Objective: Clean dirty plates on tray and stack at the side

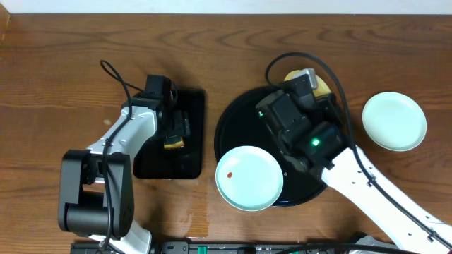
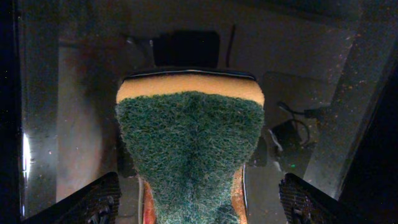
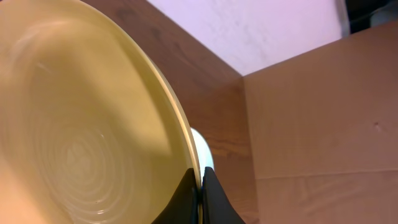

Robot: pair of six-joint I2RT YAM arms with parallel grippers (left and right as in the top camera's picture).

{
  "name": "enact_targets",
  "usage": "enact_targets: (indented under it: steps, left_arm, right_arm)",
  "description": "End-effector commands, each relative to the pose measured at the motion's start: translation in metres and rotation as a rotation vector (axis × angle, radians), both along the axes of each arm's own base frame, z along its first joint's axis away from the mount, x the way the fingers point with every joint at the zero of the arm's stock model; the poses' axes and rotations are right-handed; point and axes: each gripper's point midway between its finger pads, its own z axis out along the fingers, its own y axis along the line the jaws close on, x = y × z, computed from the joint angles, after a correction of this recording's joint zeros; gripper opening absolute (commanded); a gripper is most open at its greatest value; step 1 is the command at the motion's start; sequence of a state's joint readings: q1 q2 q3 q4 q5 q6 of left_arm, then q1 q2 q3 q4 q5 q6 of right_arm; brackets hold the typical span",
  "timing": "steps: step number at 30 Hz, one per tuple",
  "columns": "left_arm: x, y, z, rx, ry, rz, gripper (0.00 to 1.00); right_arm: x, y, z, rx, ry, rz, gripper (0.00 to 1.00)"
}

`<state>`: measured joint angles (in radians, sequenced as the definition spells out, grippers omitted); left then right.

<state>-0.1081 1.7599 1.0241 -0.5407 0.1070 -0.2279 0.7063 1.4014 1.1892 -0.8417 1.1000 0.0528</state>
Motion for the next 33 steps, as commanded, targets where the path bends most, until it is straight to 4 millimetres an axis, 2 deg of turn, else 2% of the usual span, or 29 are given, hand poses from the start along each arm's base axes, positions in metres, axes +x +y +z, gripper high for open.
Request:
enact_targets:
  steps: [1, 6, 26, 28, 30, 33]
  left_arm:
    - [-0.005, -0.001, -0.004, -0.006, 0.014, -0.007, 0.82]
    - [-0.005, -0.001, -0.004, -0.006, 0.014, -0.007, 0.82]
    - [-0.005, -0.001, -0.004, -0.006, 0.014, -0.007, 0.82]
    - [-0.005, -0.001, -0.004, -0.006, 0.014, -0.007, 0.82]
    - [-0.005, -0.001, -0.004, -0.006, 0.014, -0.007, 0.82]
    - [-0.005, -0.001, -0.004, -0.006, 0.014, -0.007, 0.82]
  right_arm:
    - [-0.004, -0.001, 0.018, -0.034, -0.081, -0.03, 0.01]
    - [-0.006, 0.005, 0.019, -0.041, -0.088, -0.013, 0.01]
    - [-0.006, 0.006, 0.018, -0.039, -0.08, -0.005, 0.01]
    - [-0.006, 0.011, 0.009, -0.01, -0.033, 0.023, 0.01]
    - [-0.008, 0.016, -0.009, 0.057, 0.043, 0.056, 0.01]
    - [-0.012, 0.012, -0.036, 0.174, 0.118, 0.03, 0.01]
